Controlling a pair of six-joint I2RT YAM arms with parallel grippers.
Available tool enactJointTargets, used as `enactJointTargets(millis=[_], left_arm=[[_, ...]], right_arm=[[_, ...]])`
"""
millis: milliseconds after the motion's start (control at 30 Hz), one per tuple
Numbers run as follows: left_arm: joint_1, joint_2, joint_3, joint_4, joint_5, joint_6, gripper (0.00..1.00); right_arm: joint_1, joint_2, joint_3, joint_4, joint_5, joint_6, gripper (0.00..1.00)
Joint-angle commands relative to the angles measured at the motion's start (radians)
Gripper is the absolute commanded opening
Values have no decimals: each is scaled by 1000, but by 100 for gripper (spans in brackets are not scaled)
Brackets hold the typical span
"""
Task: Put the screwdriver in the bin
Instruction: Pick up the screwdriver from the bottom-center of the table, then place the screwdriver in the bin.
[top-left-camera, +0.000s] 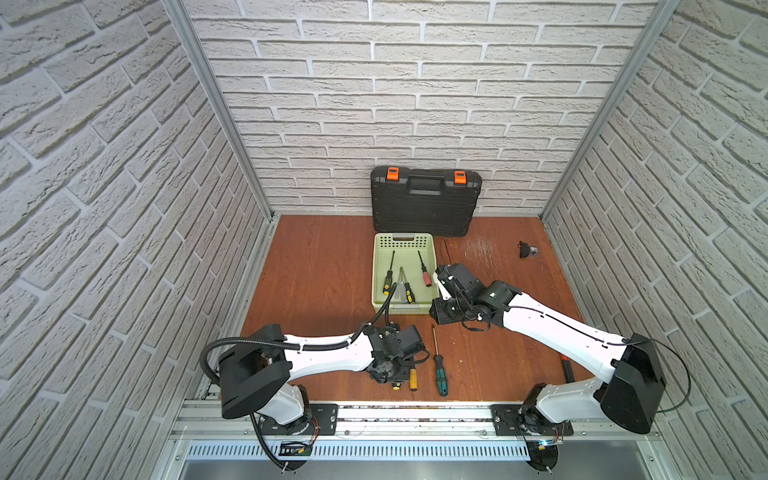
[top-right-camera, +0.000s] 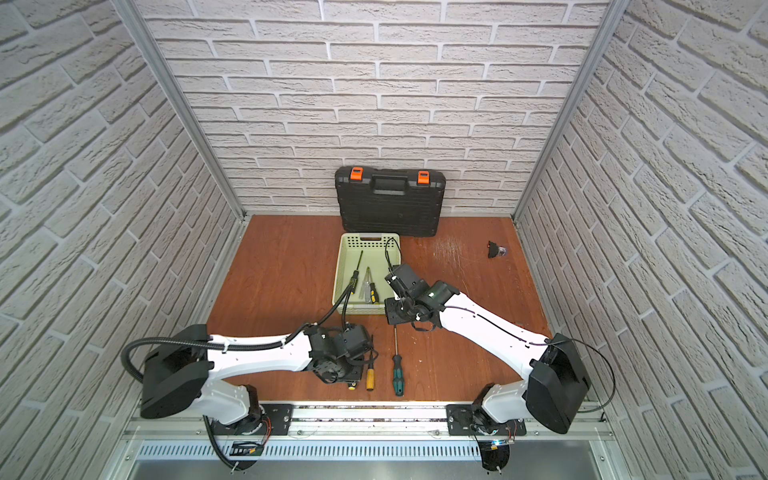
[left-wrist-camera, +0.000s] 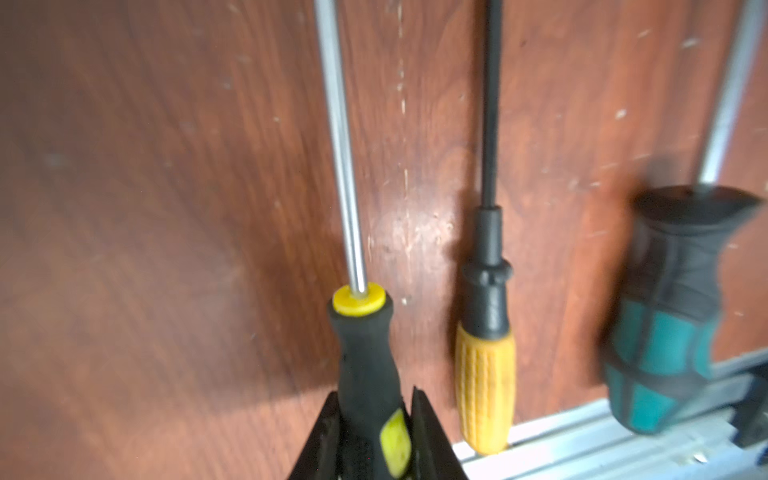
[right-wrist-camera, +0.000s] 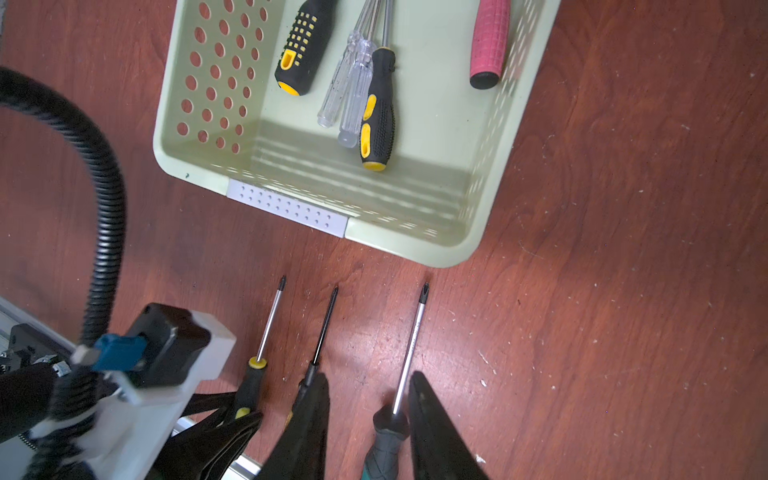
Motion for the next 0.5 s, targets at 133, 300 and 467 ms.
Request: enactJointTargets(millis=[133,300,467], left_arm=[[50,-203,83,-146,-66,23,8],[194,-245,189,-161,14,153,8],[384,-156,306,-90,123,351,10]], right_arm=[[8,8,74,14,11,-26,33],[9,-14,104,-9,36,-41,33],[9,0,95,1,36,-41,33]])
